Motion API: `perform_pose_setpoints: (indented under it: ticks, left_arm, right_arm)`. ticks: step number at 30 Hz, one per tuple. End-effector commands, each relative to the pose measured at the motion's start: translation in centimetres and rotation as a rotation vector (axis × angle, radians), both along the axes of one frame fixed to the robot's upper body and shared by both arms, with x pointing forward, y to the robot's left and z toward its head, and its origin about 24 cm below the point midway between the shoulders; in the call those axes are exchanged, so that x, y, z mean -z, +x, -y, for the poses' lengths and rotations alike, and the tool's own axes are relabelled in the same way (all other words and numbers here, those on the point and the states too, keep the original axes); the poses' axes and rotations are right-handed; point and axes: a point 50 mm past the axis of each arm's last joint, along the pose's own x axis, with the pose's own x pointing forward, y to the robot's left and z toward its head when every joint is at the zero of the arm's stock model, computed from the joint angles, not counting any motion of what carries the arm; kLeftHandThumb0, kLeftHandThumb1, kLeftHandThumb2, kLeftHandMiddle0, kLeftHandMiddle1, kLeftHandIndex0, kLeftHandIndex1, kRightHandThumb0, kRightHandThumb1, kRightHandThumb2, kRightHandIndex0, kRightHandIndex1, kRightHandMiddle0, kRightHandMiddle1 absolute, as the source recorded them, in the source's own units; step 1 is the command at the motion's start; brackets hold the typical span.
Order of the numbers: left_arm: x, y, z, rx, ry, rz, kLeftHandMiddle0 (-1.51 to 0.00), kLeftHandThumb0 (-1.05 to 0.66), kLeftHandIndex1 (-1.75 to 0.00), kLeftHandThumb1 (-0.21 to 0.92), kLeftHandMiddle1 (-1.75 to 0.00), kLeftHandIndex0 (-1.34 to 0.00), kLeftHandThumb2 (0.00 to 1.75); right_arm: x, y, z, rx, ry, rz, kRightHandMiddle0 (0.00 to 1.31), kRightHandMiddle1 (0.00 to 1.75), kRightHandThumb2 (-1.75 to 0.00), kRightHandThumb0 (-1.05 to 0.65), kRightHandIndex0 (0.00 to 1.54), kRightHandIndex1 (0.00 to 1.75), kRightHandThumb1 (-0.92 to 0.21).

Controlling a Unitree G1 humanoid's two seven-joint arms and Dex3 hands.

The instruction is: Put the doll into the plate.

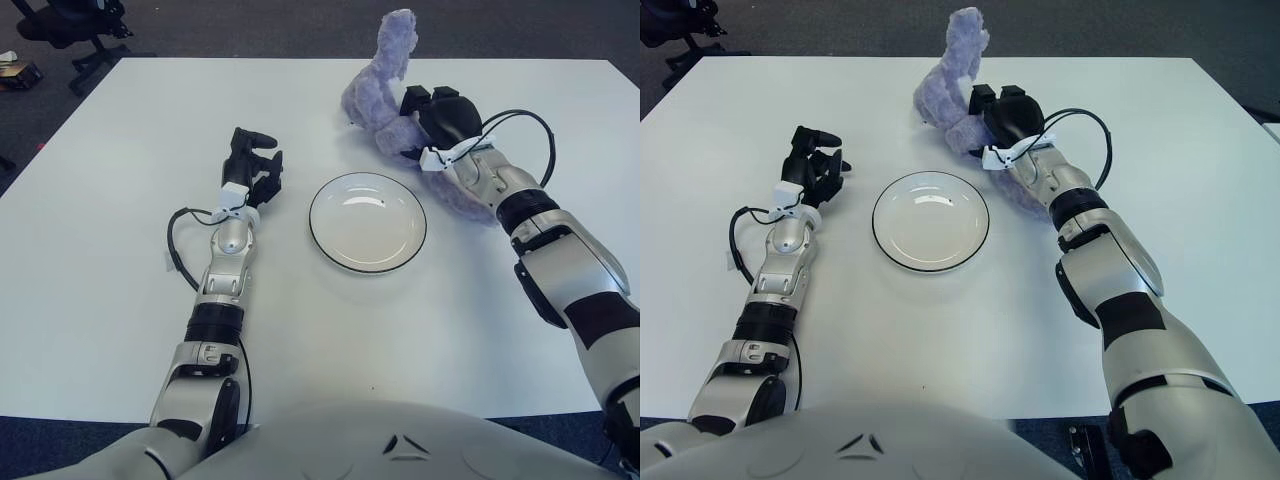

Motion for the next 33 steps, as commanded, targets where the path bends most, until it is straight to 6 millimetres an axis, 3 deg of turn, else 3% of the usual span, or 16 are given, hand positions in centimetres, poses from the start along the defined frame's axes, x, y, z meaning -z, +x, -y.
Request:
perform_pose_setpoints:
  ticks: [1, 33]
  left_arm:
    - [0.2, -0.1, -0.3, -0.013, 0.002, -0.002, -0.53, -0.35, -1.72, 0.92, -1.57, -0.22, 0.49]
    - [0.3, 0.0, -0.4, -0.013, 0.004, -0.004, -0.52, -0.35, -1.73, 0.92, -1.58, -0.22, 0.49]
  right_arm:
    - [1.4, -0.4, 1.5, 0.034, -0.015, -0.058, 0.44, 1.75, -1.36, 0.0, 0.58, 1.75, -0.29]
    - [-0.4, -1.3, 3.0, -0.084, 0.067, 0.131, 0.36, 1.75, -1.22, 0.0, 0.56, 1.68, -0.39]
